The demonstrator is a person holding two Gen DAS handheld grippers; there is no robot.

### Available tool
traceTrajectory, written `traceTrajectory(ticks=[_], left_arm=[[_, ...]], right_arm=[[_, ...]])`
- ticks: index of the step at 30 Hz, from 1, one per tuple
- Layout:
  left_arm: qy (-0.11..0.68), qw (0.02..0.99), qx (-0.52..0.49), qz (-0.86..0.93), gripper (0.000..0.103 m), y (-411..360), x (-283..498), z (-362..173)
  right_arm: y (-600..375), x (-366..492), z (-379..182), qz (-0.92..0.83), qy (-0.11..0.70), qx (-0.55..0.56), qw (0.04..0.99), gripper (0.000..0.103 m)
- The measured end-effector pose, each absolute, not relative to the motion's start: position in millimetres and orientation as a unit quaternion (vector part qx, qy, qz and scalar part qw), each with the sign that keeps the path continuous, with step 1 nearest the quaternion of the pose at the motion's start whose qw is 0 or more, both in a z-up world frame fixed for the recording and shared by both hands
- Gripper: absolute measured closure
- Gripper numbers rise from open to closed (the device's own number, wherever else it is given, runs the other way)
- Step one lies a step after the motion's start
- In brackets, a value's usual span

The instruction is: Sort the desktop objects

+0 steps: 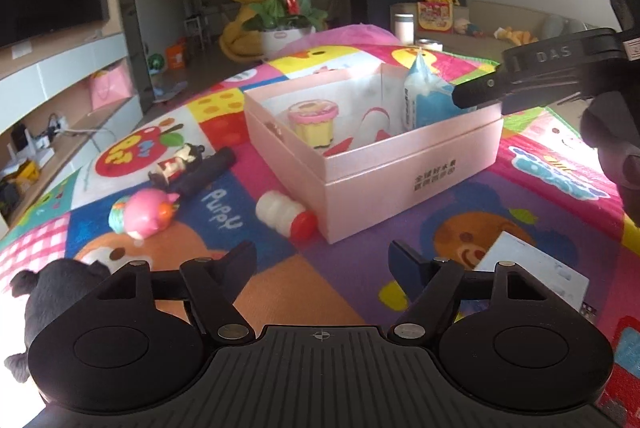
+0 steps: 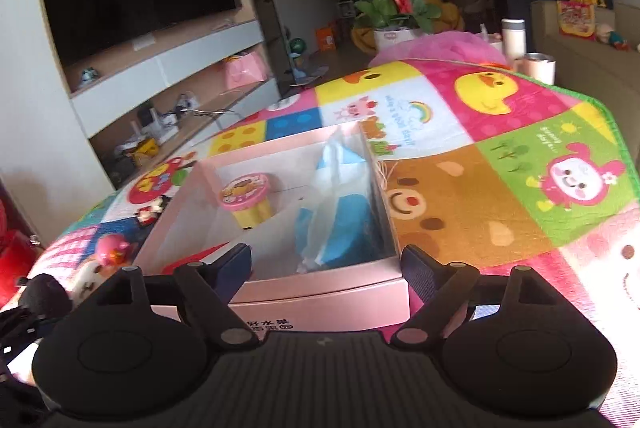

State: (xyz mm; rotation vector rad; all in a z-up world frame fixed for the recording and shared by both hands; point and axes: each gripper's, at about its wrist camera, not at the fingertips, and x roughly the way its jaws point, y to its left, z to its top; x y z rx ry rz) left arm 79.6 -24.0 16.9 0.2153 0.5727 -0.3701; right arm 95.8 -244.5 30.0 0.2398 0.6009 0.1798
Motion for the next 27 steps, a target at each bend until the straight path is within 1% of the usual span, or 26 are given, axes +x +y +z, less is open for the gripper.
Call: traceTrajectory(ticks=[2, 5, 7, 9, 12, 16, 19, 21, 23, 27], left_arm=[[0.280, 0.936, 0.117, -0.181, 0.032, -27, 90, 14], [0.278, 0.935, 0.133, -0.178, 0.033, -28, 104, 9], [0.278, 0.935, 0.137, -0.174, 0.023, -23, 113, 6], [0.277, 0.936, 0.125, -0.180, 0.008, -16, 122, 6], [0.279, 0.926, 0.112, -0.229, 0.005, -12, 136, 8], [0.285, 0.910, 0.126, -0.274, 0.005, -18, 146, 6], [0.292, 0.905, 0.120, -0.286, 0.006, -19, 140, 4], [0.290, 0.901, 0.118, -0.300, 0.006, -18, 126, 5], [0.289, 0.898, 0.114, -0.312, 0.006, -18, 104, 8], [0.285, 0.897, 0.104, -0.323, 0.006, -21, 54, 13]], right_arm=[[-245, 91, 29, 0.095, 0.292, 0.126, 0.943, 0.022], [-248, 79, 26, 0.073, 0.282, 0.114, 0.950, 0.022], [-252, 68, 22, 0.062, 0.281, 0.106, 0.952, 0.022], [-256, 57, 18, 0.065, 0.287, 0.109, 0.949, 0.022], [-264, 41, 9, 0.073, 0.306, 0.133, 0.940, 0.019], [-267, 25, -5, 0.077, 0.325, 0.174, 0.926, 0.018], [-265, 16, -13, 0.072, 0.328, 0.186, 0.924, 0.016], [-265, 13, -14, 0.068, 0.325, 0.186, 0.925, 0.016], [-265, 13, -13, 0.066, 0.319, 0.185, 0.927, 0.012], [-256, 10, -12, 0.061, 0.311, 0.163, 0.934, 0.011]])
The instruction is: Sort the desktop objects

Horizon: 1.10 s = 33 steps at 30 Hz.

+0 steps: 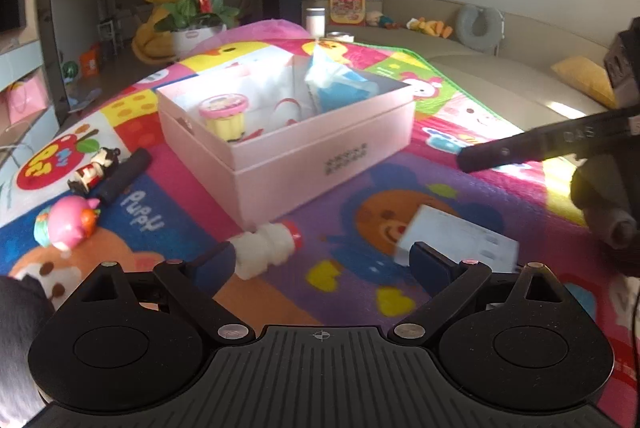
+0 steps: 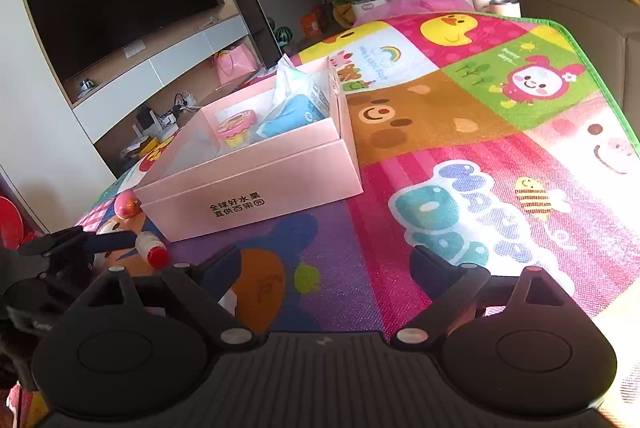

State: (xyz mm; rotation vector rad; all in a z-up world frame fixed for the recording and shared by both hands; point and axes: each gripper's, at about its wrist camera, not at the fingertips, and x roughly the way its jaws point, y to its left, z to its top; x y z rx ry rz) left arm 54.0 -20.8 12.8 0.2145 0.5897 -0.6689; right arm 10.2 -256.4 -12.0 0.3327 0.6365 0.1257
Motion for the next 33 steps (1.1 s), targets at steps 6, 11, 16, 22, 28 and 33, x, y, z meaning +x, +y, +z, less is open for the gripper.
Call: traceTrajectory(ticks=[6, 11, 16, 22, 28, 33], left_arm=[[0.291, 0.921, 0.109, -0.236, 0.006, -34, 41, 14], [0.329, 0.926, 0.059, -0.174, 0.027, -40, 72, 9], [0.324, 0.932, 0.070, -0.144, 0.049, -45, 83, 2], [0.307, 0.933, 0.109, -0.154, 0.074, -41, 65, 4], [0.318, 0.922, 0.086, -0.204, 0.074, -21, 9, 9], [0.317, 0.922, 0.087, -0.207, 0.060, -16, -23, 3]], right_arm=[[-236, -2, -6, 0.058, 0.285, 0.105, 0.951, 0.010], [-223, -18, -4, 0.059, 0.266, 0.070, 0.960, 0.009], [-216, -21, -4, 0.040, 0.261, 0.050, 0.963, 0.004], [-219, -19, -6, 0.037, 0.266, 0.058, 0.961, 0.002], [-219, -19, -6, 0.037, 0.267, 0.061, 0.961, 0.000], [-215, -15, -7, 0.042, 0.280, 0.053, 0.958, 0.000]])
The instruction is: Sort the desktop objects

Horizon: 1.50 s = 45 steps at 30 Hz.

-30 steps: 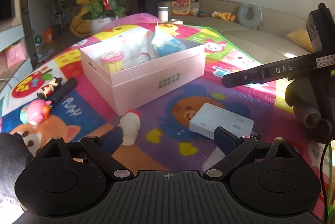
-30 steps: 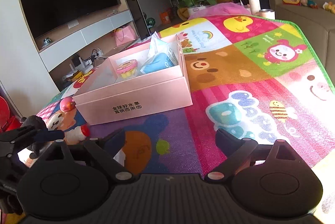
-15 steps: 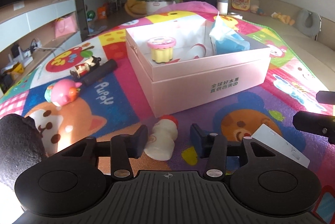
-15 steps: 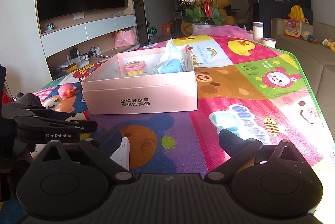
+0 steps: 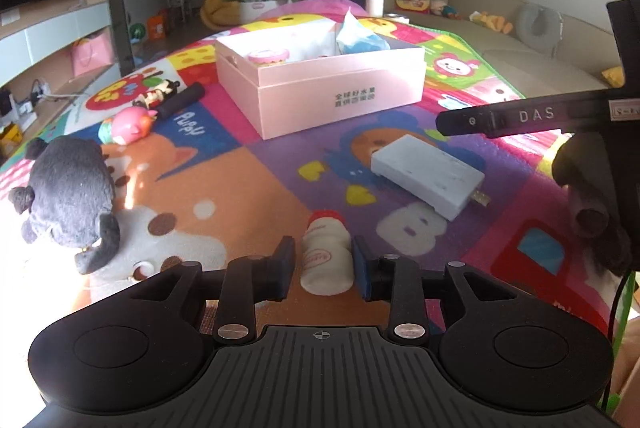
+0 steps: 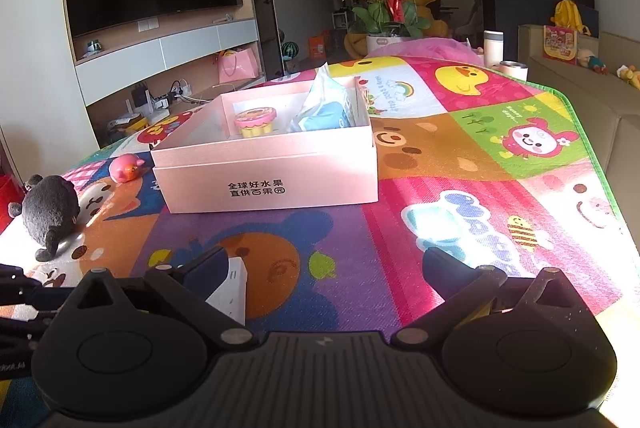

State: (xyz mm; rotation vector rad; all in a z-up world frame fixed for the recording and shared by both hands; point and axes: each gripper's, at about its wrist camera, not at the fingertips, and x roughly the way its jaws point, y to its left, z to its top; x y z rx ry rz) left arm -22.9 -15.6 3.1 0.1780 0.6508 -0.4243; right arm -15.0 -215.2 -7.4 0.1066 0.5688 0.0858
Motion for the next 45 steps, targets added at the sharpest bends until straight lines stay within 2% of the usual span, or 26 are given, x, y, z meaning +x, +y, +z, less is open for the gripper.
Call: traceTrajectory(ticks=[3, 9, 14, 17, 23, 29, 34, 40, 41, 42, 43, 44, 45], left_arm=[[0.312, 0.927, 0.096, -0.186, 0.038, -16, -27, 4], [0.319, 0.932, 0.075, -0.153, 0.010, -2, -22, 4], [0.334, 0.932, 0.052, -0.133, 0.006, 5, -16, 3], [0.341, 0.930, 0.033, -0.130, 0.003, 11, -13, 2], [0.343, 0.931, 0.024, -0.127, 0.001, 13, -12, 1], [0.346, 0.929, 0.029, -0.125, 0.000, 10, -11, 1], [0.348, 0.928, 0.036, -0.131, 0.000, 7, -13, 2], [0.361, 0.911, -0.022, -0.198, 0.001, 2, -26, 9], [0.361, 0.911, -0.028, -0.200, 0.008, 0, -28, 11], [0.362, 0.910, -0.031, -0.201, 0.028, -2, -28, 12], [0.362, 0.910, -0.027, -0.199, 0.036, -4, -28, 13], [0.360, 0.912, -0.021, -0.195, 0.040, -6, -29, 14], [0.356, 0.915, -0.008, -0.188, 0.040, -8, -29, 14]], right_arm=[[-212, -13, -7, 0.040, 0.289, 0.041, 0.956, 0.000], [-202, -35, -5, 0.081, 0.315, 0.040, 0.945, 0.000], [-174, -52, -8, 0.119, 0.319, -0.037, 0.939, 0.000], [-168, -47, -8, 0.113, 0.325, -0.039, 0.938, 0.000], [-176, -37, -14, 0.087, 0.352, -0.051, 0.930, 0.000], [-200, -32, -17, -0.037, 0.329, -0.091, 0.939, 0.000], [-215, -29, -18, -0.028, 0.340, -0.050, 0.939, 0.000], [-212, -25, -20, 0.023, 0.364, 0.002, 0.931, 0.000], [-211, -25, -21, 0.022, 0.360, 0.004, 0.933, 0.000], [-208, -25, -22, 0.022, 0.361, -0.004, 0.932, 0.000], [-207, -25, -22, 0.024, 0.360, -0.007, 0.933, 0.000], [-207, -24, -22, 0.027, 0.361, -0.006, 0.932, 0.000], [-207, -25, -22, 0.028, 0.360, -0.004, 0.933, 0.000]])
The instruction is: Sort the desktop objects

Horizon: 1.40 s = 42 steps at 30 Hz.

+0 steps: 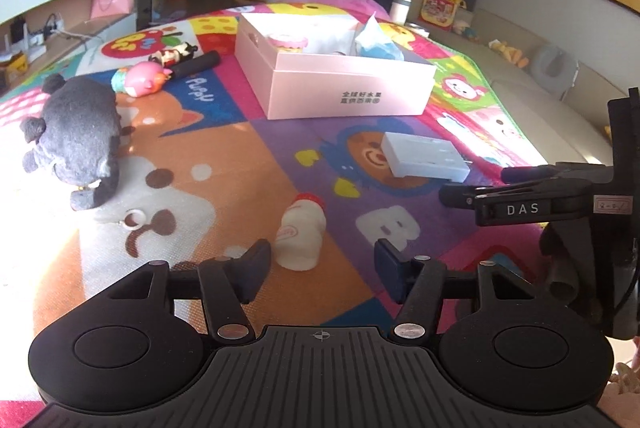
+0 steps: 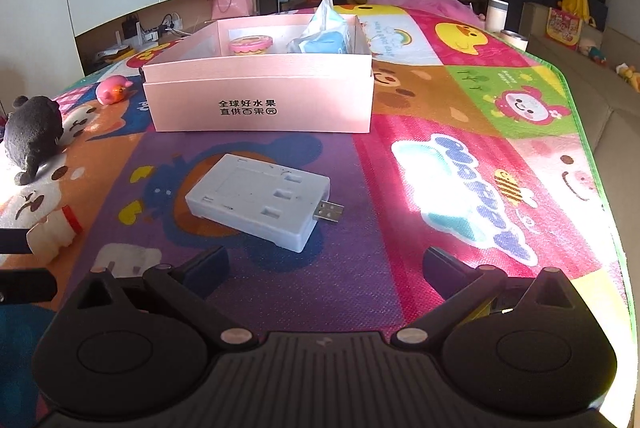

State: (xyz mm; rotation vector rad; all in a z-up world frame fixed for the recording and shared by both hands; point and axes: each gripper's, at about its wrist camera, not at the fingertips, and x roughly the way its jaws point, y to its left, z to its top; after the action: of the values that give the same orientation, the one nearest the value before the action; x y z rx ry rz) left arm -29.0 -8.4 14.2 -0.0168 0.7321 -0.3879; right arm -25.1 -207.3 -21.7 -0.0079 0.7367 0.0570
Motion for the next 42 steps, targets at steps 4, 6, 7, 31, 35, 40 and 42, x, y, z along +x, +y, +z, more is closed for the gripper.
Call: traceTrajectory(ticks=[4, 6, 7, 31, 35, 40, 42], left_arm=[[0.349, 0.921, 0.039, -0.170, 0.040, -8, -28, 14], [0.345, 0.923, 0.065, -0.156, 0.036, -3, -26, 15], [0.341, 0.925, 0.080, -0.145, 0.034, 0, -25, 15], [0.331, 0.924, 0.075, -0.177, 0.044, -23, -9, 10], [0.330, 0.924, 0.073, -0.179, 0.055, -23, -7, 7], [0.324, 0.929, 0.072, -0.164, 0.049, -11, -12, 4], [0.323, 0.931, 0.057, -0.164, 0.048, -6, -12, 3]], right_arm=[[-208, -27, -22, 0.029, 0.358, -0.003, 0.933, 0.000], [-208, -27, -22, 0.028, 0.357, -0.003, 0.933, 0.000], [-208, -27, -22, 0.029, 0.358, -0.003, 0.933, 0.000], [-210, -26, -21, 0.029, 0.361, 0.001, 0.932, 0.000], [-210, -25, -21, 0.033, 0.363, -0.004, 0.931, 0.000], [-215, -31, -16, 0.050, 0.352, -0.012, 0.934, 0.000], [-214, -31, -15, 0.029, 0.348, -0.046, 0.936, 0.000]])
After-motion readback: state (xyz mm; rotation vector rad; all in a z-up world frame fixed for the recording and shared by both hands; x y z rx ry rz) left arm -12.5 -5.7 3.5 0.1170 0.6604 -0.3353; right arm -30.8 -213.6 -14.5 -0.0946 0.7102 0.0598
